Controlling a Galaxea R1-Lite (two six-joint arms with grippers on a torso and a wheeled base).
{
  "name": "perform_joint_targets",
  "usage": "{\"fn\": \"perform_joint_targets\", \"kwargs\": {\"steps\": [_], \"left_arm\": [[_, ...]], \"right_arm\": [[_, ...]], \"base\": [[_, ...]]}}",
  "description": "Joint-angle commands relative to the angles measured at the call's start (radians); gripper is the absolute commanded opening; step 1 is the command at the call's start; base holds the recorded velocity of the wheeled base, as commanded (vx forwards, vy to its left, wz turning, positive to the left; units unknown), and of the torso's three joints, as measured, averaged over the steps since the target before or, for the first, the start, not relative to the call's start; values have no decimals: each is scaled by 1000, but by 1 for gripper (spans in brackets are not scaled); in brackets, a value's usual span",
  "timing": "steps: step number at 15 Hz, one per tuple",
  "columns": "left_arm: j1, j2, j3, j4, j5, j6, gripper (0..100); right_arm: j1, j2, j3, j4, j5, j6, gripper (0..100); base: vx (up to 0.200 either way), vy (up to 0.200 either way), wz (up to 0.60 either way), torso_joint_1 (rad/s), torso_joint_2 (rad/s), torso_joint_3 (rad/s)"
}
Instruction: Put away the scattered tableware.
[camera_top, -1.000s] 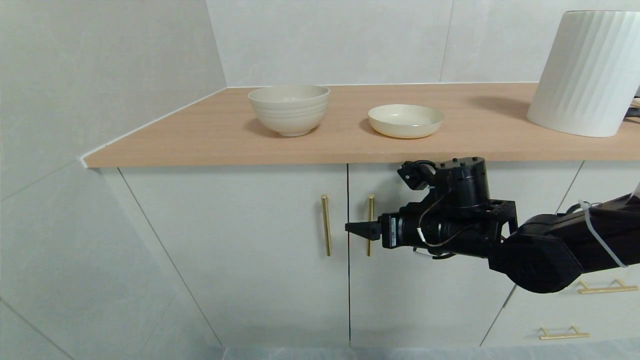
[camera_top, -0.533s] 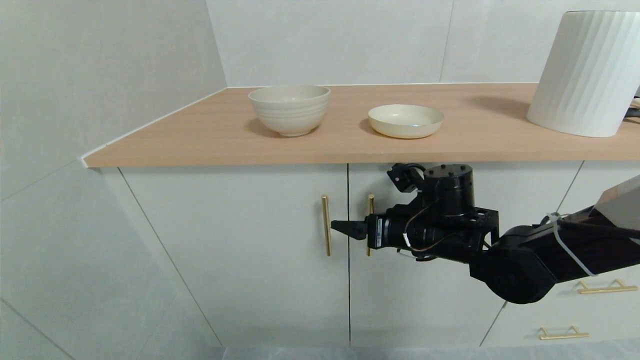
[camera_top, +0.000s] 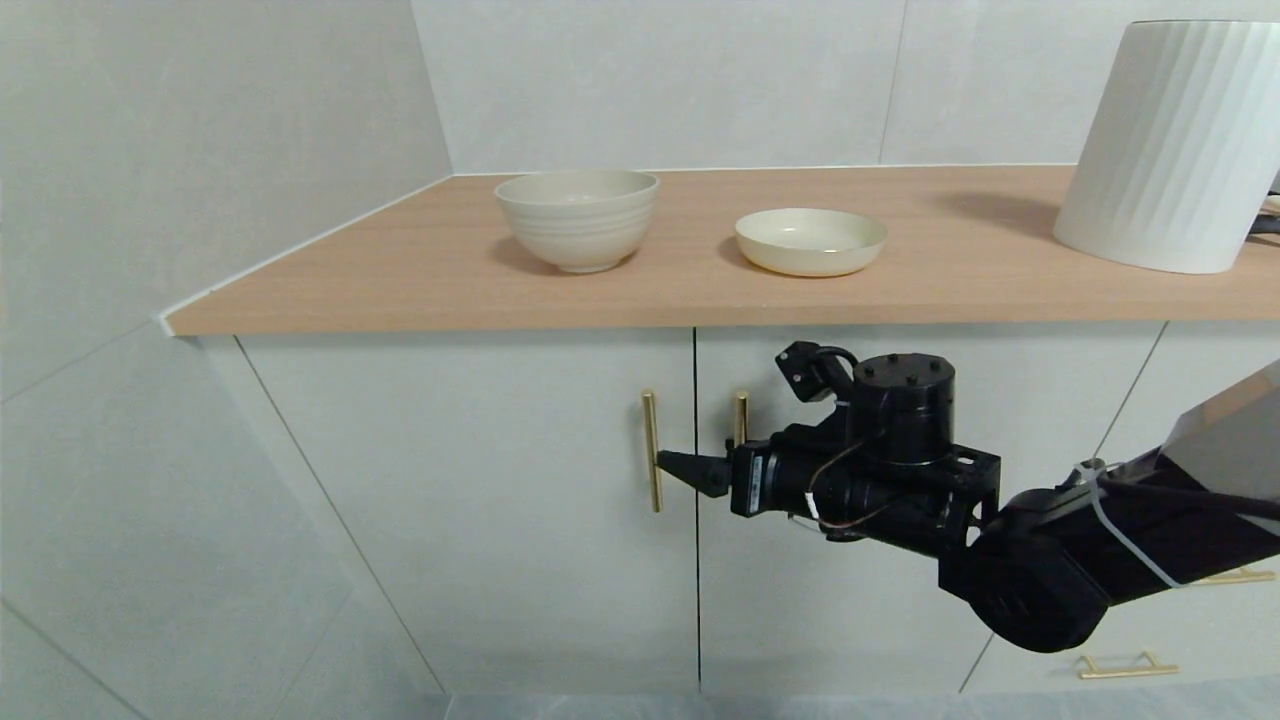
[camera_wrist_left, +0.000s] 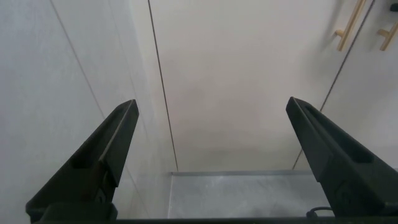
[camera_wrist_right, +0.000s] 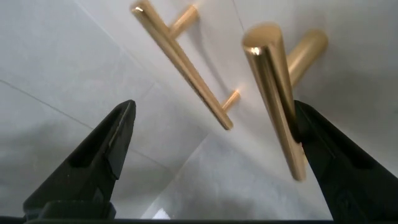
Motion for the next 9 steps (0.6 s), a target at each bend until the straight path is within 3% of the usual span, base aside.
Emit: {"fn": "perform_joint_targets", "kwargs": {"steps": [1,9], "left_arm": [[0,0,0,0,0,0,100],[0,0,0,0,0,0,100]], "right_arm": [[19,-10,47,-49,8,-1,100],[63,-62,122,-70,9,-4,100]], "base": [[0,0,0,0,0,0],[0,0,0,0,0,0]]}}
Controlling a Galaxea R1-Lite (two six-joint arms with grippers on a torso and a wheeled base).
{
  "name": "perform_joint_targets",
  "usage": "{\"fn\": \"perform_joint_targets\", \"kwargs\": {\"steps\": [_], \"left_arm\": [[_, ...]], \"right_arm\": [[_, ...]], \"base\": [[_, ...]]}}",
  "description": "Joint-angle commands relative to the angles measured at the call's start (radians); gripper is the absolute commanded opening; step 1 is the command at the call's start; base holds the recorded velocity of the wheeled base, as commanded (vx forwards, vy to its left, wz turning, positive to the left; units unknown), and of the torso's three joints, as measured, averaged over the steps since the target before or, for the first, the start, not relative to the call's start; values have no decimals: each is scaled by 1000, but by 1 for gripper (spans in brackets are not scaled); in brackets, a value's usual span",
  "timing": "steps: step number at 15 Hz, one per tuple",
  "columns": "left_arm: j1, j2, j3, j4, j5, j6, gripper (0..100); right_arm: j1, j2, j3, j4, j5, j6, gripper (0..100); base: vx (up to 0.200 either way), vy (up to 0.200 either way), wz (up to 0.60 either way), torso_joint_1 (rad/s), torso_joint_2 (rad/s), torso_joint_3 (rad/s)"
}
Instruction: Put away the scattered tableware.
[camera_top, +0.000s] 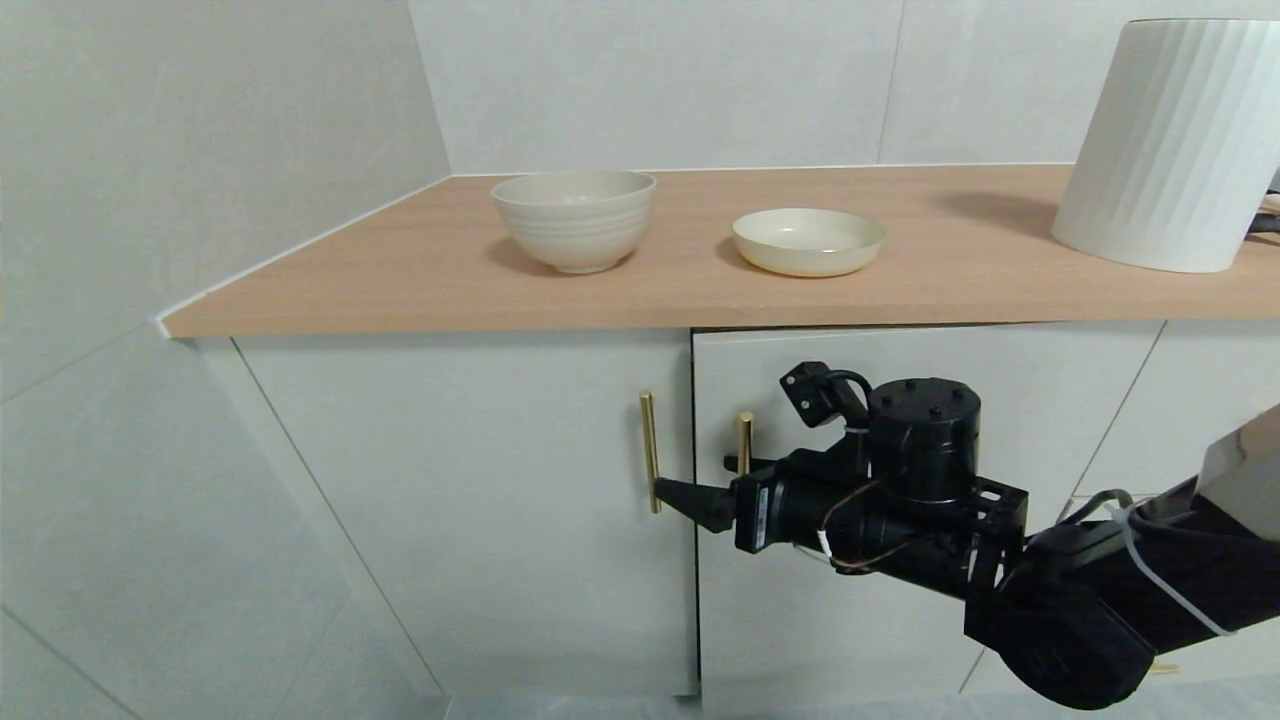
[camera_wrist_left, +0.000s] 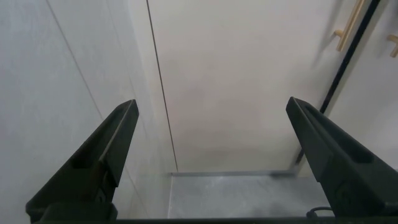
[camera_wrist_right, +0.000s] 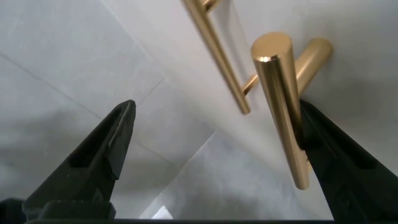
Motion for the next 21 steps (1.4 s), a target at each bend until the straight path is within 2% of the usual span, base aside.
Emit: {"fn": "perform_joint_targets", "kwargs": {"steps": [1,3,5,7,9,11,13,14,15,17,19,20,21], "left_arm": [[0,0,0,0,0,0,100],[0,0,0,0,0,0,100],[0,0,2,3,-2,52,100],[0,0,2,3,-10,58,100],[0,0,0,0,-10,84,100],[0,0,-52,7,-16,83,100],[0,80,-222,121,-103,69,100],[0,170,-270,142,-148,69,100],[0,170,-270,142,-148,69,100],[0,482,-429,138,-218,69,100],[-1,707,-551,113,-241,69,100],[-1,707,-551,113,-241,69,100],[-53,842,-615,61,-243,68,100]], "right_arm": [[10,-32,24,0,8,1,100],[14,-55,48,0,11,-1,100],[26,-100,99,0,13,-1,100],[31,-133,143,0,30,-1,100],[34,-155,168,0,60,-2,100],[36,-175,183,0,74,-4,100],[54,-184,195,0,74,-7,100],[60,-186,203,0,74,-7,100],[60,-186,203,0,74,-7,100],[63,-190,214,-1,74,-8,100],[71,-193,218,0,74,-13,100],[71,-193,218,0,74,-13,100],[79,-198,226,0,74,-34,100]], "base": [[0,0,0,0,0,0],[0,0,0,0,0,0],[0,0,0,0,0,0],[0,0,0,0,0,0],[0,0,0,0,0,0],[0,0,0,0,0,0],[0,0,0,0,0,0],[0,0,0,0,0,0],[0,0,0,0,0,0],[0,0,0,0,0,0],[0,0,0,0,0,0],[0,0,0,0,0,0],[0,0,0,0,0,0]]}}
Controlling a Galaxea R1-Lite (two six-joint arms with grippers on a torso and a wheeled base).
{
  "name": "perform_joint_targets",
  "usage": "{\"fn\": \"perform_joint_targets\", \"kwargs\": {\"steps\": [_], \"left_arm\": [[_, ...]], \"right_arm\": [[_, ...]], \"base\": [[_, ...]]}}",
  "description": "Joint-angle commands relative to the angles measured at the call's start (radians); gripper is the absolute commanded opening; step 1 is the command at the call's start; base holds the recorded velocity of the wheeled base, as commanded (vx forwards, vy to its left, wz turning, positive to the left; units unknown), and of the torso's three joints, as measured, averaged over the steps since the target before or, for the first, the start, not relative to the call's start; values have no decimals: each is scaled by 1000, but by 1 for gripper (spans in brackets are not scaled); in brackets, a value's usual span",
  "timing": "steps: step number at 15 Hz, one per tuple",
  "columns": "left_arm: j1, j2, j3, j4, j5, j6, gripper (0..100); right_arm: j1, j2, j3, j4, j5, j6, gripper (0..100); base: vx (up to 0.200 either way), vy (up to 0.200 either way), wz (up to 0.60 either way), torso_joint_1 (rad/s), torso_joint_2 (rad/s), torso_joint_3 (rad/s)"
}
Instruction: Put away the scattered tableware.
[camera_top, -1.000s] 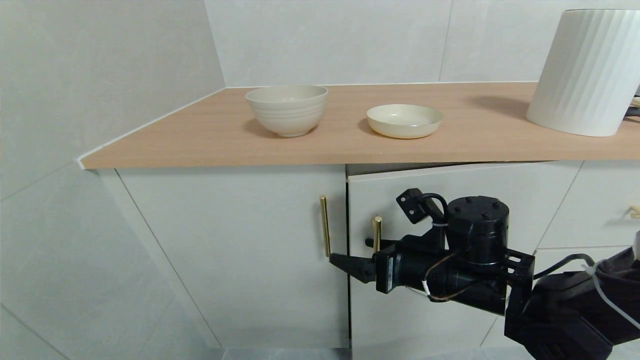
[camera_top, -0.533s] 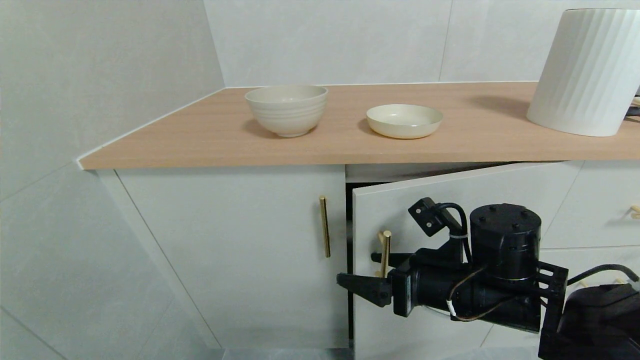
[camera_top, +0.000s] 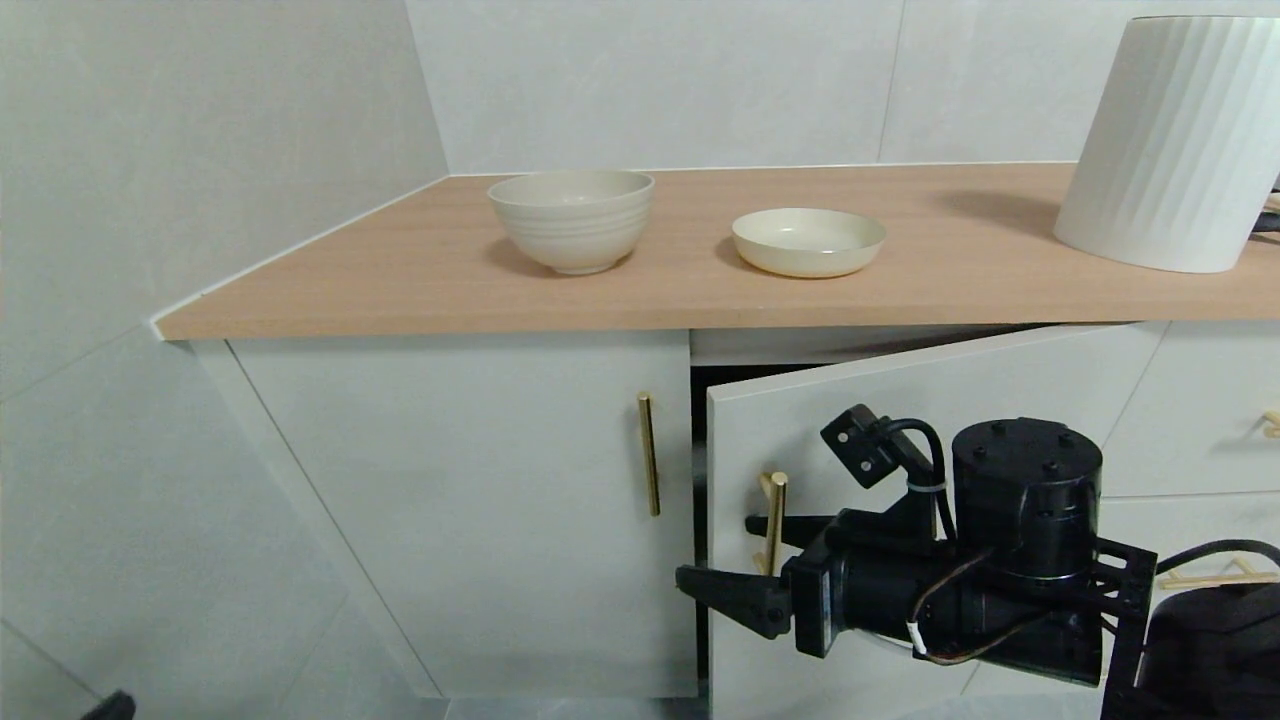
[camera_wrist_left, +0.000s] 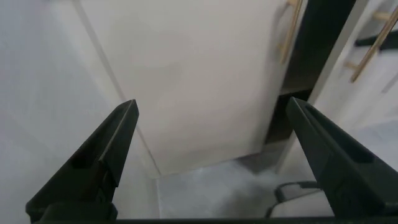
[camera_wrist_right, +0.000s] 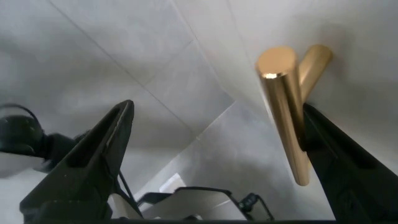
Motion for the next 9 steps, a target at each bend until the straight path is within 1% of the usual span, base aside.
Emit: {"fn": "perform_joint_targets", "kwargs": {"steps": [1,3,4,5,7,8,9], "left_arm": [[-88,370,-169,-66,-25,-2,100],[-179,434,-186,-80,-23,-3,100],[-226,465,-196,-81,-22,-6,0],[-268,511,-218,-84,-22,-22,0],[-337,594,-267,-84,-23,-77,0],[-372,645,-291,-86,-23,-98,0],[-398,685,-308,-86,-23,-104,0]], "right_arm": [[8,-16,8,-3,4,-4,100],[13,-18,11,-3,4,-3,100],[16,-18,11,-3,4,-3,100],[18,-19,14,-3,4,-4,100],[18,-19,15,-3,4,-4,100],[18,-19,15,-3,6,-4,100],[18,-19,15,-3,4,-4,100]], "base": [[0,0,0,0,0,0],[0,0,0,0,0,0],[0,0,0,0,0,0],[0,0,0,0,0,0],[0,0,0,0,0,0],[0,0,0,0,0,0],[0,0,0,0,0,0]]}}
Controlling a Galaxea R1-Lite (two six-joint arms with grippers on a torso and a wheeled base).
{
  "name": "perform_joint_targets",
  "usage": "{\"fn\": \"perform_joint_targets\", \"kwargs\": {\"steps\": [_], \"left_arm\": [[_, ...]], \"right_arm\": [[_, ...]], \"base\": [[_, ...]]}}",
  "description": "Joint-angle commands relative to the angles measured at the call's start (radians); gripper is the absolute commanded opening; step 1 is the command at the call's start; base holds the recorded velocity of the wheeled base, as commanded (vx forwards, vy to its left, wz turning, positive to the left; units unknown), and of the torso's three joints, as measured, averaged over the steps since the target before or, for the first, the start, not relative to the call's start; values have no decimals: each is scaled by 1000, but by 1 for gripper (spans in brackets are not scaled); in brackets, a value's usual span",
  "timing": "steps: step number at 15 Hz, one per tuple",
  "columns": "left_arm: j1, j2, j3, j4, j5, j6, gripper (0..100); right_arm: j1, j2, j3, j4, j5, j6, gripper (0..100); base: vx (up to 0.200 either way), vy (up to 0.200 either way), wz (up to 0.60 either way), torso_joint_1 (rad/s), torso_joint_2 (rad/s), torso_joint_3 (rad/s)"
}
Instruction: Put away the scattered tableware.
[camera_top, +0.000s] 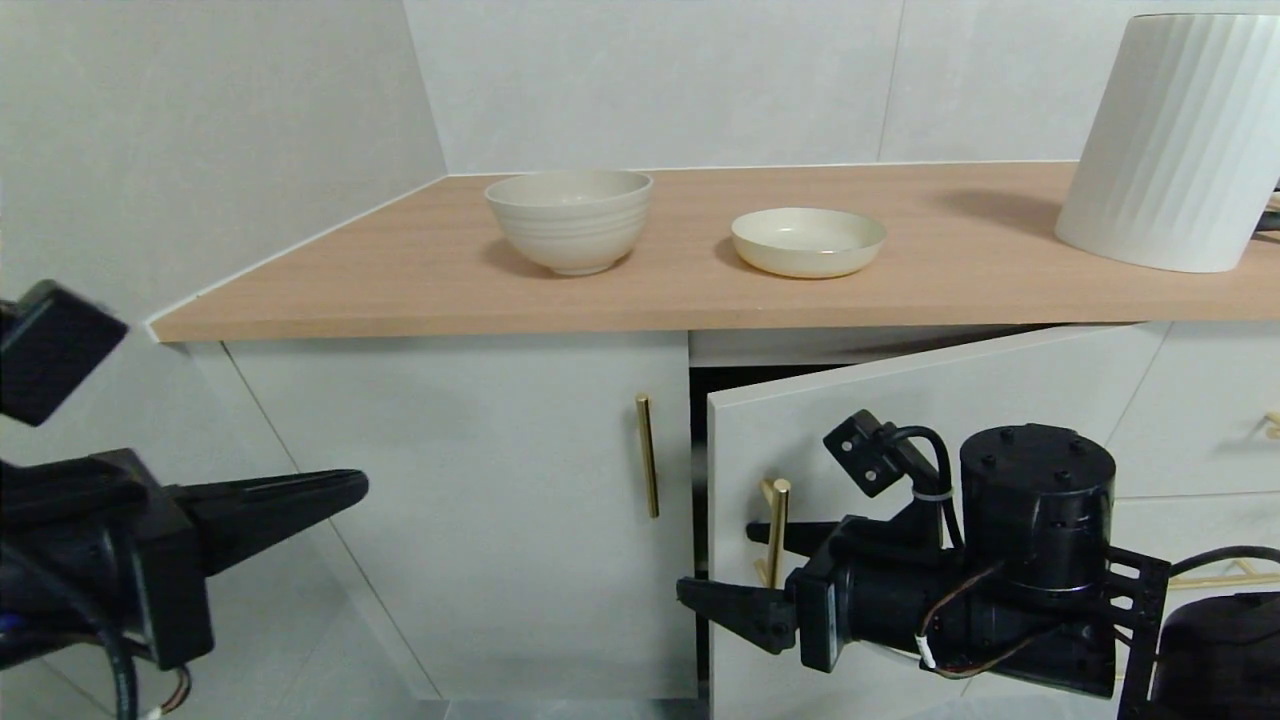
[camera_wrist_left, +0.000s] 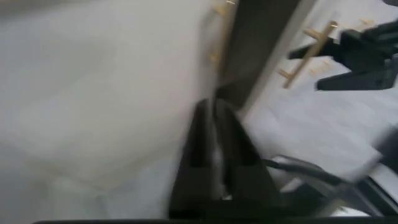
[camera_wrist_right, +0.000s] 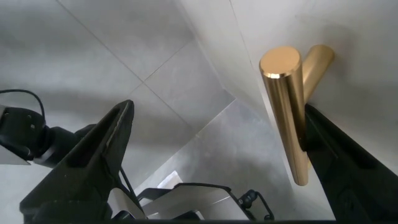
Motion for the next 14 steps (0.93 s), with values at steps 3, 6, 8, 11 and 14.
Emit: {"fn": "perform_joint_targets", "kwargs": {"steps": [3,6,8,11,14], "left_arm": [[-112,249,-51,-62,-4,-25,0],[-205,383,-40,-206,-27,-153,0],[-258,484,-23,-319,-36,-210,0],[-275,620,-23,-416,-52,-216,0],[-278,716,-23,-569,-64,-224,0]], "right_arm": [[1,-6,-1,-3,3,0,100],[1,-6,0,-3,2,0,100],[4,-12,2,-3,3,1,100],[4,-12,6,-3,3,1,100],[31,-18,17,-3,2,1,100]], "base": [[0,0,0,0,0,0],[0,0,0,0,0,0],[0,0,0,0,0,0],[0,0,0,0,0,0],[0,0,0,0,0,0]]}}
